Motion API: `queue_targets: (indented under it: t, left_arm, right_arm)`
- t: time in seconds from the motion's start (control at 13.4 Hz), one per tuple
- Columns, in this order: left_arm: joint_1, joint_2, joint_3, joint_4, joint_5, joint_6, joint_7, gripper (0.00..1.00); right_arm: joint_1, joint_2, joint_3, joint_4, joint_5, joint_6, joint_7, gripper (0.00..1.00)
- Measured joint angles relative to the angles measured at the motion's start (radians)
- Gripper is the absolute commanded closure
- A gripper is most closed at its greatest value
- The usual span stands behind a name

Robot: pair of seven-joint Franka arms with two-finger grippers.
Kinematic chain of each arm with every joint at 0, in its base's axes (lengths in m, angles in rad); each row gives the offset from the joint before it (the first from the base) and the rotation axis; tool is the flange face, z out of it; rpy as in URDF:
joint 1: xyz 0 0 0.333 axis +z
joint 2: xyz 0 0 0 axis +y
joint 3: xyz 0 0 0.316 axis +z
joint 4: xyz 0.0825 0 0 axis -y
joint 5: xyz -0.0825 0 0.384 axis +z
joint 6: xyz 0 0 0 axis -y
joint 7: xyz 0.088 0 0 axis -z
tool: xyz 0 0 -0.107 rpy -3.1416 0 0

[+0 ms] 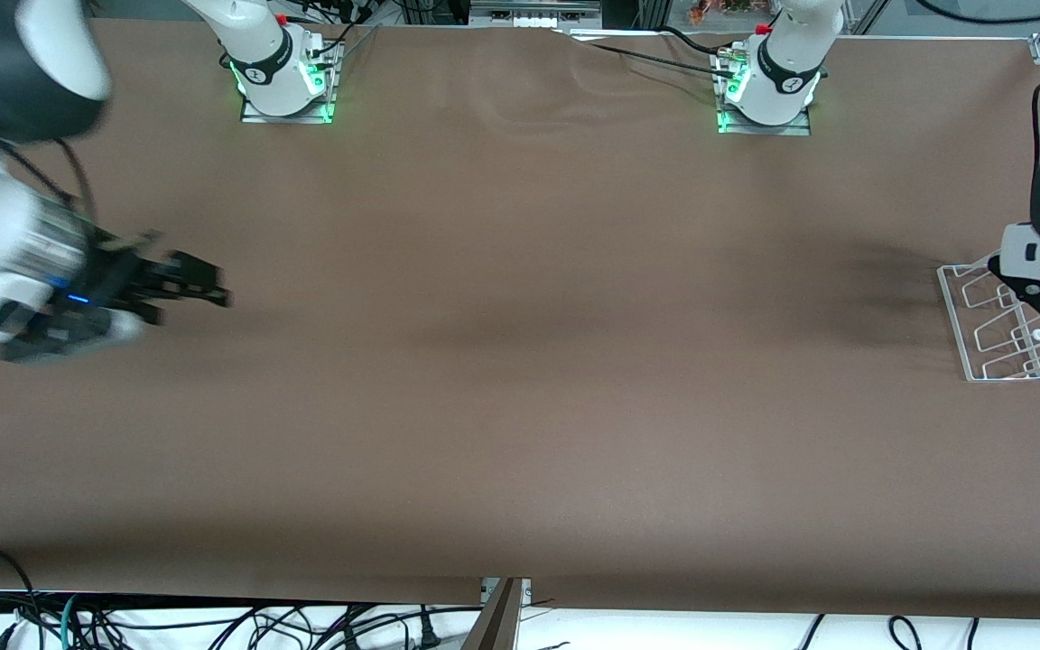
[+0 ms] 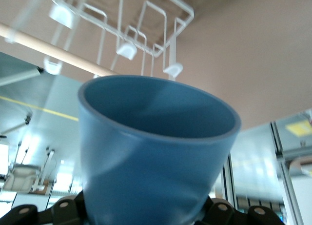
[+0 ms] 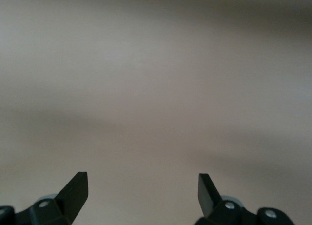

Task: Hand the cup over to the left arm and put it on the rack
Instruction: 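Carry the cup with the left gripper while the right gripper withdraws, then lower the cup with the left gripper onto the wire rack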

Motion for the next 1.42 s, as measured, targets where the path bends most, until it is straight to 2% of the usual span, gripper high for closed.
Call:
queue_targets:
  t: [0.3, 0.45, 0.75, 1.42]
  left_arm:
    - [0.059, 0.038, 0.002, -0.111, 0.072, -0.004, -0.004, 1.0]
    - [0.067, 0.043, 0.002, -0.153, 0.112, -0.004, -0.02, 1.0]
    - [0.067, 0.05, 0.0, -0.23, 0.175, -0.013, -0.07, 1.0]
    - [0.065, 0.108, -0.001, -0.243, 0.283, -0.071, -0.154, 1.0]
  right_arm:
    - [-0.056, -0.118, -0.041, -0.1, -0.076, -0.051, -0.001, 0.0]
    - [-0.057, -0.143, -0.062, -0.115, -0.113, -0.068, -0.003, 0.0]
    - [-0.057, -0.168, -0.064, -0.117, -0.182, -0.07, -0.003, 0.0]
    - [-0.055, -0.173, -0.059, -0.125, -0.19, -0.078, -0.003, 0.0]
